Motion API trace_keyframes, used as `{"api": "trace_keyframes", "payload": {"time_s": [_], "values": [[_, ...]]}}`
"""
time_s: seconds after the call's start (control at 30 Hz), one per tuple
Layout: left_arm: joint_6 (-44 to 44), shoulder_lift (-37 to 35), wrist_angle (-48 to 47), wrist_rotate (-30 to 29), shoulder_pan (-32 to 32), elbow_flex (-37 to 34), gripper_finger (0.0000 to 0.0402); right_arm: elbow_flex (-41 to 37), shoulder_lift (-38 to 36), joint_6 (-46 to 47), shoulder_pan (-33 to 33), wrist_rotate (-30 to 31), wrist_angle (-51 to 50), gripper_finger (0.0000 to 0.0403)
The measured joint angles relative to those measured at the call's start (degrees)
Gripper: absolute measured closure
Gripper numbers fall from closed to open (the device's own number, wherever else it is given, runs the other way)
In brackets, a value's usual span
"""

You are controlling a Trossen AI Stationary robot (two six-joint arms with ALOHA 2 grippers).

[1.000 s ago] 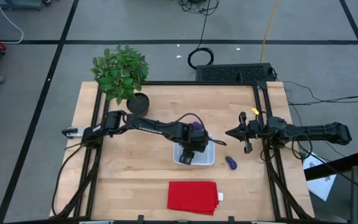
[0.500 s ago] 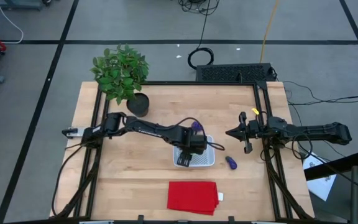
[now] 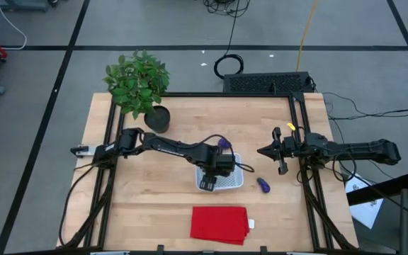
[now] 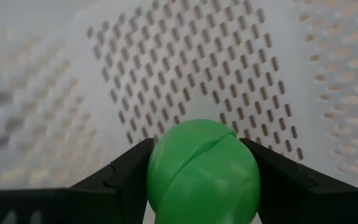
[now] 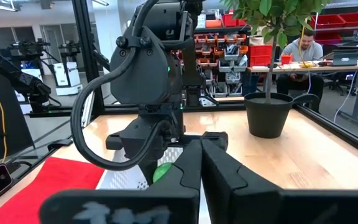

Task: Pick and placing Produce into tupperware
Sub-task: Put the green guava into the white bin

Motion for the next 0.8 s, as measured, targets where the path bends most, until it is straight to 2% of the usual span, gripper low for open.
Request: {"api": "trace_keyframes", "payload": {"time_s": [0.8], "values": [[0.6, 0.0, 0.9, 0.4, 0.1, 0.0, 0.0171, 0.0, 0.0, 0.0, 0.0, 0.0, 0.0, 0.0403]]}}
